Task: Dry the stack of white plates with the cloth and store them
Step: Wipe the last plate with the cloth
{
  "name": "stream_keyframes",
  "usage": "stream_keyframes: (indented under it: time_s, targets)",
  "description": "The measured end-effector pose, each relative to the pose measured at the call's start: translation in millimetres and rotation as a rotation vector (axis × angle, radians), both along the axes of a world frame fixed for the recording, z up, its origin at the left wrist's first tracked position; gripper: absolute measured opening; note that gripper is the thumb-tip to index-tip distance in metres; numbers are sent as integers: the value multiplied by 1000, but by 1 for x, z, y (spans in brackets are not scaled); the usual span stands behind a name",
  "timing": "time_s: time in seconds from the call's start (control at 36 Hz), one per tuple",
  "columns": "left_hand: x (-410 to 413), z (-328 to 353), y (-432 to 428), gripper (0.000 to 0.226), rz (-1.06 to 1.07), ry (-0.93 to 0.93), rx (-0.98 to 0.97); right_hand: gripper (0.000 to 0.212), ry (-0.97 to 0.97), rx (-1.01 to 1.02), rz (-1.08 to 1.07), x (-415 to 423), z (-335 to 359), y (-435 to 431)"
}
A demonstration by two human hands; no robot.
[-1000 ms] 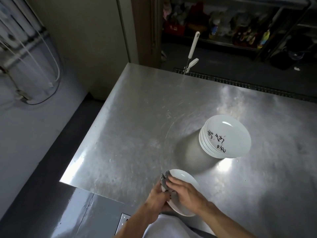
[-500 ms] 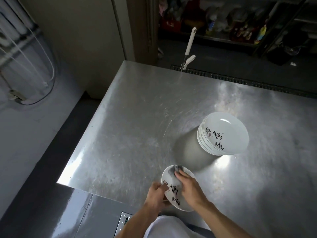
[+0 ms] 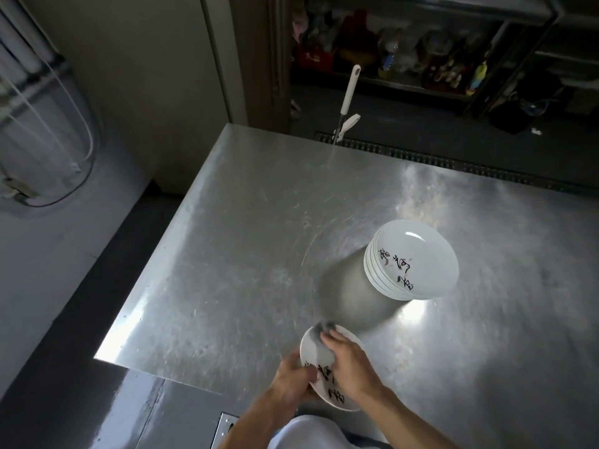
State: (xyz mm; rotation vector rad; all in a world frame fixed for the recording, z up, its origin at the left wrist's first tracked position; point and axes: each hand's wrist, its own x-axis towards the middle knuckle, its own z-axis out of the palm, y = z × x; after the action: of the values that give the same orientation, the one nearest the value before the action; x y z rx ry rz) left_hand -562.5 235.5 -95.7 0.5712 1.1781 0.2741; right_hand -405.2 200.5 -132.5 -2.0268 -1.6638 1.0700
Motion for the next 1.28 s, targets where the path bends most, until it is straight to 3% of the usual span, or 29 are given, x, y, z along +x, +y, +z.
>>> stream_keyframes:
  time_s: [0.06, 0.17, 0.25, 0.42, 0.53, 0.67, 0.81, 0.83, 0.94, 1.0, 1.08, 1.22, 1.28]
  targets:
    - [3, -2, 0, 63, -9, -7, 23, 78, -40, -3, -50, -1, 1, -2]
    - [7, -10, -4, 55, 50, 49, 64, 58, 90, 125, 208, -15, 9, -8]
    - [6, -9, -8, 58, 112, 48, 5, 59, 86, 101, 283, -6, 7, -9]
    - [17, 0, -9, 50, 375, 120, -89, 70, -109, -71, -68, 11, 9, 14]
    - [11, 6, -6, 19, 304, 202, -87, 79, -67, -38, 16, 1, 15, 8]
    - [0, -2, -13, 30, 252, 125, -105, 62, 59, 9, 272, -11, 10, -7]
    - [-9, -8, -16, 61, 128, 35, -33, 78, -92, -77, 29, 5, 6, -2]
    - [-9, -9, -15, 63, 108, 26, -14, 80, -103, -61, 59, 3, 8, 0]
    - [-10, -6, -13, 61, 103, 28, 37, 82, 5, 49, 396, -13, 7, -6]
    - [-14, -3, -13, 63, 63, 2, 36, 88, 17, 47, 363, -8, 2, -6]
    - [-16, -4, -13, 71, -25, -37, 41, 89, -70, -14, 150, 3, 3, -4]
    - [-18, 0, -14, 51, 32, -8, 1, 67, 35, 82, 413, -18, 13, -10]
    - [-21, 0, -14, 54, 41, -18, -12, 73, 26, 61, 425, -11, 12, -9]
